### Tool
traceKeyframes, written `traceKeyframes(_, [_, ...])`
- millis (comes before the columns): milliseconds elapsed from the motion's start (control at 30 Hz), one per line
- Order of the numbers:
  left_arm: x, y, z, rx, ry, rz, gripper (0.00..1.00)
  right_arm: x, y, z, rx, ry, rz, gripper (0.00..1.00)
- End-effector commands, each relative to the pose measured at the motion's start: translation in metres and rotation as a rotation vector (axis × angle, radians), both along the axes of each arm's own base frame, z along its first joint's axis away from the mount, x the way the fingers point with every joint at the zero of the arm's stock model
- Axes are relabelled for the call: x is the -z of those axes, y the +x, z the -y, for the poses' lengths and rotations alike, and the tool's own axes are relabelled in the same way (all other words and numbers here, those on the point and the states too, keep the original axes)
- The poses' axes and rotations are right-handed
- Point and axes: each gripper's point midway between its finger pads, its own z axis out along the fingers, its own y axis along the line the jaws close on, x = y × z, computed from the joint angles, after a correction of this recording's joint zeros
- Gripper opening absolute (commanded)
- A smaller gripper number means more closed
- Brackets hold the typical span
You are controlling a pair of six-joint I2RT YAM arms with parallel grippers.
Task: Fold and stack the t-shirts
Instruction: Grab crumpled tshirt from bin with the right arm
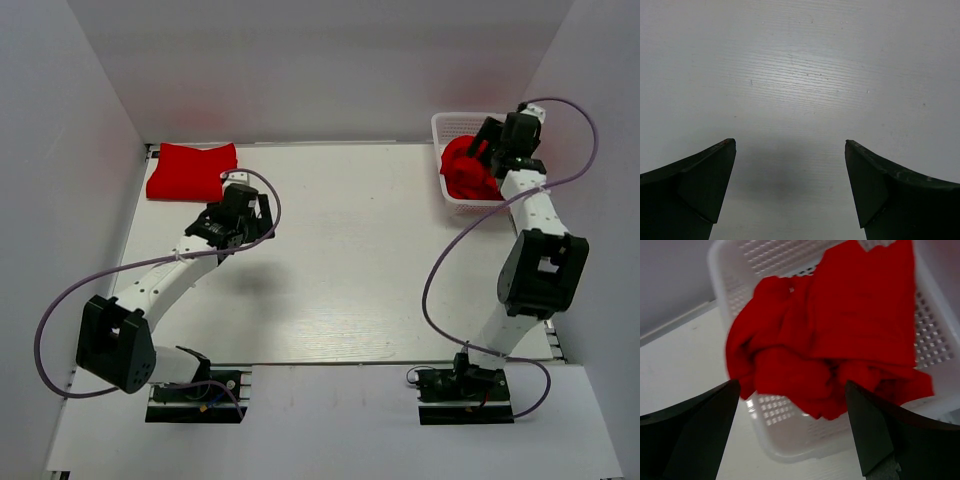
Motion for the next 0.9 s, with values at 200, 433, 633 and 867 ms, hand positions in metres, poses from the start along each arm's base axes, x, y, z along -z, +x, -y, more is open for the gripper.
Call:
traceKeyframes(200, [-0.014,0.019,0.004,-0.008,0.004,0.030,1.00,0.025,0.019,0.110,0.258,-0.055,-0.188,0.90])
traceKeyframes(433, [-0.004,0.028,0.008,-0.008,0.017,0.002,1.00,0.046,0.036,0.124,0.214,-0.029,-0.199,0.82])
traceKeyframes(633, [0.002,0.028,0.009,-0.007,0.027,-0.019,1.00,0.058,0.053,0.112,0.095,0.048,-0.162,0.64])
traceKeyframes(867, [0.001,0.031,0.010,-0.007,0.027,-0.019,1.00,0.030,0.064,0.102,0.016,0.080,-0.055,0.00])
